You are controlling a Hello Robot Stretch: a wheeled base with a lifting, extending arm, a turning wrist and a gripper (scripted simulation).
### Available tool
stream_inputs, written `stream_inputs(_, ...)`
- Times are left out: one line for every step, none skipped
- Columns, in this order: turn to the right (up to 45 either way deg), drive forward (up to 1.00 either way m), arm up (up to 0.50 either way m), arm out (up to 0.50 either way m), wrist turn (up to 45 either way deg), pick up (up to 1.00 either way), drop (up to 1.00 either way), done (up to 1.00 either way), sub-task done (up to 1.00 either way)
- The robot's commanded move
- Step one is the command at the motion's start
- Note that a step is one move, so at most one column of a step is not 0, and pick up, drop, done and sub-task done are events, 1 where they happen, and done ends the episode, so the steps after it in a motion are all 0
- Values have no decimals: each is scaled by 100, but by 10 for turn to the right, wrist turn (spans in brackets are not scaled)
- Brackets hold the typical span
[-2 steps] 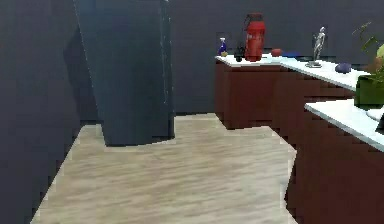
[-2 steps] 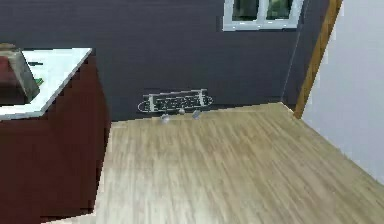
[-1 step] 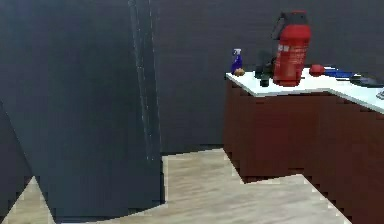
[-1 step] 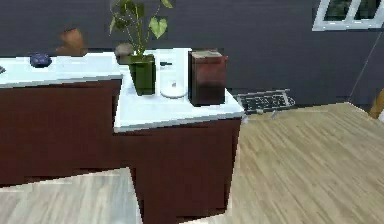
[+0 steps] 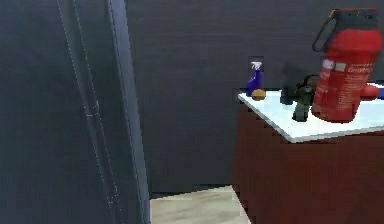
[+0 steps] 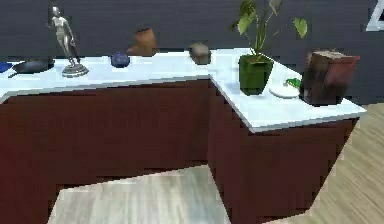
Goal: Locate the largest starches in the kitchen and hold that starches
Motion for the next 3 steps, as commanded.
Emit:
stream_inputs(390,0,0,0,0,0,0,0,0)
stream_inputs(0,45,0,0,0,0,0,0,0)
stream_inputs(450,0,0,0,0,0,0,0,0)
